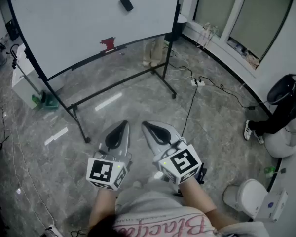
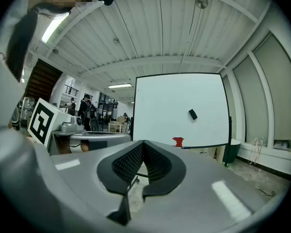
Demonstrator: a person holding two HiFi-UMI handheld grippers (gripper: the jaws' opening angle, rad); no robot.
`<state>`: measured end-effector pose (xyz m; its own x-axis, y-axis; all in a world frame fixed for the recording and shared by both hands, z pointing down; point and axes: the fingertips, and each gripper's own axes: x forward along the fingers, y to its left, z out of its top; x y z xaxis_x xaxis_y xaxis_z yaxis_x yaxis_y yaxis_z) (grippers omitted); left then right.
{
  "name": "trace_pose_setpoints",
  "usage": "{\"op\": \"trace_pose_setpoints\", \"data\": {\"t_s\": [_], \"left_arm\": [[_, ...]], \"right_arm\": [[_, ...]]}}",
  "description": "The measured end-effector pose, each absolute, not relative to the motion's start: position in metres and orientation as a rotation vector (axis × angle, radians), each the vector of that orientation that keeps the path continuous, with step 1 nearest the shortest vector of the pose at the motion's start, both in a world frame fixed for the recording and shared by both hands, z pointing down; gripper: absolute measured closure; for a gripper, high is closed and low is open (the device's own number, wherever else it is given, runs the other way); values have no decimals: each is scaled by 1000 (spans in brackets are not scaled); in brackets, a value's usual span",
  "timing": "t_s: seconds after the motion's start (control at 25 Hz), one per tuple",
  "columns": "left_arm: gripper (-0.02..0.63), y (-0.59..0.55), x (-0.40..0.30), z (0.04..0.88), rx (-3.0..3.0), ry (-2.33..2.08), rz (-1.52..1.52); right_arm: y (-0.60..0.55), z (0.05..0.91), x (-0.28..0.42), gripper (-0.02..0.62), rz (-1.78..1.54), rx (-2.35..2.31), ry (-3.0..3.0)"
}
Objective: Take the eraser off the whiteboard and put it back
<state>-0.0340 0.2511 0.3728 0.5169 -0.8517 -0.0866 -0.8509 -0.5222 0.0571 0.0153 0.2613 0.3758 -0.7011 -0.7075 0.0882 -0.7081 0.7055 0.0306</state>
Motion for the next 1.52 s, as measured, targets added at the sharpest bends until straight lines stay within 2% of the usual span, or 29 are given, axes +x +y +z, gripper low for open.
{"op": "trace_pose_setpoints", "data": {"t_s": [0.84, 1.52], "left_arm": [[606, 227, -2, 374, 2675, -1607, -162], [606, 155, -19, 370, 2641, -1666, -197]], "right_arm": [[236, 372, 54, 594, 2, 1119, -2898], [169, 376, 41, 594, -10, 1057, -2894]]}}
